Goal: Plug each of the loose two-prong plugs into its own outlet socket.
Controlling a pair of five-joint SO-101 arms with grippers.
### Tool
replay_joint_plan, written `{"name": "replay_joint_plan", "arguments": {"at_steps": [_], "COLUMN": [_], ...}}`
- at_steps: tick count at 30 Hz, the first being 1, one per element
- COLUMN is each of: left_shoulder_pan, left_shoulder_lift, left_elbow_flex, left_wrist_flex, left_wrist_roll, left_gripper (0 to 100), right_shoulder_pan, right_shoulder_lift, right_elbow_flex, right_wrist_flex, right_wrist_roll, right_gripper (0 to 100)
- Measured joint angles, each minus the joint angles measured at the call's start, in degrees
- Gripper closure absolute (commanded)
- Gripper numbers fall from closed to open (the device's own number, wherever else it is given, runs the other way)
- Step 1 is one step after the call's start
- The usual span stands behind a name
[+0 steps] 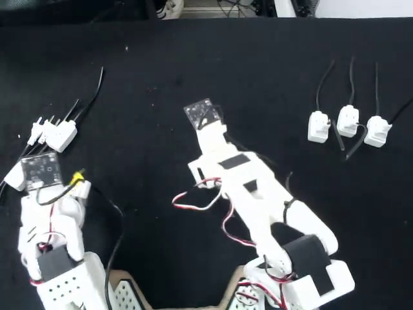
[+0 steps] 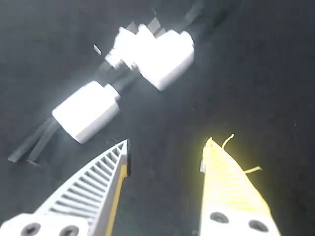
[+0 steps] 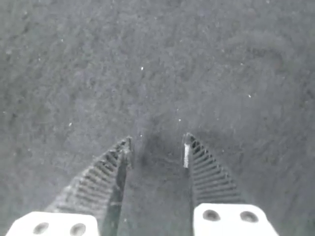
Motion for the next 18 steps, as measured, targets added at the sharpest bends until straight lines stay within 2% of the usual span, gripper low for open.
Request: {"name": "replay_joint_plan", "arguments": {"at_steps": [9,18], "left_shoulder_pan": [-1.0,-2.8], "left_shoulder_lift": [0.9,23.1], "left_elbow_flex": [-12.8,-27.9], "left_wrist_flex": [0.0,0.4], "left_wrist_roll": [-0.2,-0.4], "left_gripper": [76,75], "right_shoulder_pan": [0.0,0.0], "right_shoulder_lift": [0.0,0.0], "right_elbow_flex": [0.2,0.7], "right_wrist_flex": [-1.5,-1.6], "right_wrist_roll": [0.8,0.8], "right_gripper": [85.5,85.6]}}
